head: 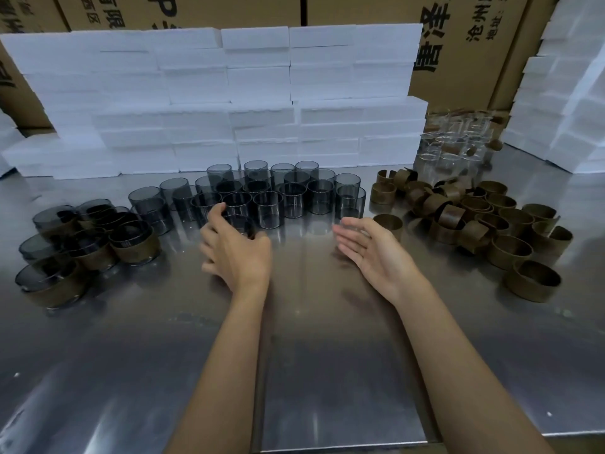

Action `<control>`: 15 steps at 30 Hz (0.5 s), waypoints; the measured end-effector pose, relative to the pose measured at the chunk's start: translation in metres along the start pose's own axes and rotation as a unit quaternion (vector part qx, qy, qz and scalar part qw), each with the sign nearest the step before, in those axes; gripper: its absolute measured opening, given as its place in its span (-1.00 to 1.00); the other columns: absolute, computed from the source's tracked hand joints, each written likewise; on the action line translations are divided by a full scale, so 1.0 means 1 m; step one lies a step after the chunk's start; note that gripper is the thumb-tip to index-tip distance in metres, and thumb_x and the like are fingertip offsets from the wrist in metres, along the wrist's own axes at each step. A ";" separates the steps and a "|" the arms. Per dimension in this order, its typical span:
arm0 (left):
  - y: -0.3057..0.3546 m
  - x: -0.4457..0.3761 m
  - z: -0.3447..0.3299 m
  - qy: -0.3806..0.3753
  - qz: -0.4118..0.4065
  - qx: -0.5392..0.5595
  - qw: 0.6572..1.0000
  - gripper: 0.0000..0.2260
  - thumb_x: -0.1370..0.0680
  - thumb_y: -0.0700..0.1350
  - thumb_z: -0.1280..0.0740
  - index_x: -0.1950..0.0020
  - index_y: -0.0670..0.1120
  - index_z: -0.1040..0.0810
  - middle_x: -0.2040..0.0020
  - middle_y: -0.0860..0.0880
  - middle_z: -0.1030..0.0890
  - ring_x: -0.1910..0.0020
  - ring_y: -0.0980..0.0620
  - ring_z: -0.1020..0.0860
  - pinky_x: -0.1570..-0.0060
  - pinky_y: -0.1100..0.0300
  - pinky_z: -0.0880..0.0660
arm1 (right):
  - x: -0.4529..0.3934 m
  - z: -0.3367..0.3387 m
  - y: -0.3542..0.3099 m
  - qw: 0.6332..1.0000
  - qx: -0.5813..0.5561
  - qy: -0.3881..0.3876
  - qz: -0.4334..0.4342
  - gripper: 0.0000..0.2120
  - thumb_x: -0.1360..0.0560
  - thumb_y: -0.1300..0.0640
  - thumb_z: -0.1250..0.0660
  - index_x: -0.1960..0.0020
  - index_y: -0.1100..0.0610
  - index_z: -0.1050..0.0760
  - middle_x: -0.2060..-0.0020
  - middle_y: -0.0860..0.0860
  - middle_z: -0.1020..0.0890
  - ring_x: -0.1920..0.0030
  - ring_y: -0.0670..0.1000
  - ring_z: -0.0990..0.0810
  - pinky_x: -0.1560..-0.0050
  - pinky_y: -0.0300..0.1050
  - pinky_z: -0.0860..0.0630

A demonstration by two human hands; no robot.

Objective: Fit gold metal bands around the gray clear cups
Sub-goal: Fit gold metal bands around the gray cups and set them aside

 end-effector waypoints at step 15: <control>-0.049 -0.048 0.059 0.113 -0.023 -0.083 0.990 -0.54 -0.47 -0.16 -0.52 -0.34 -0.08 -0.49 -0.34 -0.27 -0.34 -0.30 -0.31 -0.32 -0.28 -0.14 -0.33 | -0.003 0.008 -0.002 1.000 -0.005 -0.014 -0.007 -0.74 -0.65 0.16 -0.26 -0.25 0.28 -0.55 -0.17 0.21 -0.69 -0.24 0.06 -0.66 -0.20 -0.13 -0.58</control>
Point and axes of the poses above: each hand's wrist, its own x-axis away from the middle knuckle, its own z-axis out of the back of the hand, y = z × x, the point moved 4 cm from there along -x, towards the middle knuckle
